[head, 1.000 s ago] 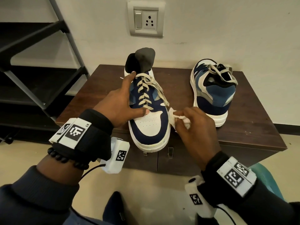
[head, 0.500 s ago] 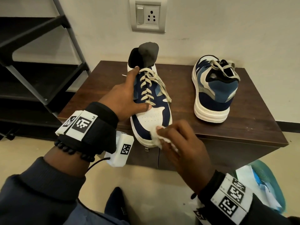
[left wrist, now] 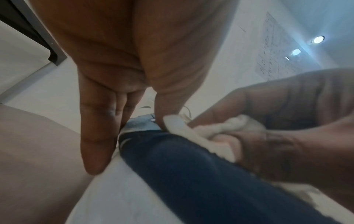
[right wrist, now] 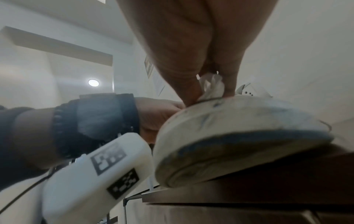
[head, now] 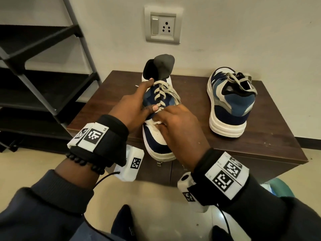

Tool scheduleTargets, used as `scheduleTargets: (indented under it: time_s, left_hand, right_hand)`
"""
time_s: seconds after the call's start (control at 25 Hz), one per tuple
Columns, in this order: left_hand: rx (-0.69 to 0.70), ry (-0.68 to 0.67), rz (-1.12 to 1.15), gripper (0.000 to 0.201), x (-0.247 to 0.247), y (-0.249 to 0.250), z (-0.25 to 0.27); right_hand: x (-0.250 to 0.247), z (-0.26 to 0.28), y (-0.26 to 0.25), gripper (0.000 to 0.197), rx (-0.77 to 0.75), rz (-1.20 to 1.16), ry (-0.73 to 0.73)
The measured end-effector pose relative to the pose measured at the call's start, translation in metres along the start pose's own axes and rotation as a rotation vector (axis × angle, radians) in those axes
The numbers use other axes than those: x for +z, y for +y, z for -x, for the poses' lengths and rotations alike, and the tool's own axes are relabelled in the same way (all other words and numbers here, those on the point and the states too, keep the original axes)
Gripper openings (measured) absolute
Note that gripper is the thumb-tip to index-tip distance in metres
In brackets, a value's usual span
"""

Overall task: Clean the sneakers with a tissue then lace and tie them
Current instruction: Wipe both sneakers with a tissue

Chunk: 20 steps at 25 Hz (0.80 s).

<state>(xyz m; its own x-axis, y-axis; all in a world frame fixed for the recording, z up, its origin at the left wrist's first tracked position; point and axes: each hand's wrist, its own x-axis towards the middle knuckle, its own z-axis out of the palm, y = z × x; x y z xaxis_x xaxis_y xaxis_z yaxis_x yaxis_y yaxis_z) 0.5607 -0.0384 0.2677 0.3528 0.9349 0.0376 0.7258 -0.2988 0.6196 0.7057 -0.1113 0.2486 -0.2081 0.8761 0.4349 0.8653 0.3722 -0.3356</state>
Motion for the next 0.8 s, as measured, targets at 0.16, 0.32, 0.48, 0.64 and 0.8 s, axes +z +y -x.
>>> scheduleTargets:
  time_s: [0.16,0.32,0.48,0.64,0.8]
  left_hand:
    - [-0.023,-0.016,0.021,0.067,0.001,-0.001,-0.004]
    - [-0.017,-0.03,-0.002,0.068,0.001,-0.001,-0.005]
    - [0.011,-0.076,-0.021,0.091,0.012,0.009,0.001]
    - [0.0,-0.062,-0.083,0.115,0.016,0.01,-0.001]
    - [0.02,-0.09,-0.219,0.101,0.005,0.013,-0.005]
  right_hand:
    - [-0.023,0.009,-0.017,0.016,-0.192,-0.075,-0.267]
    - [-0.062,0.019,-0.001,0.022,-0.073,0.129,-0.534]
    - [-0.048,0.031,0.027,0.017,0.172,0.0,-0.041]
    - [0.005,0.072,0.019,0.017,0.142,-0.204,0.116]
    - [0.0,0.069,0.039,0.014,0.16,-0.193,0.05]
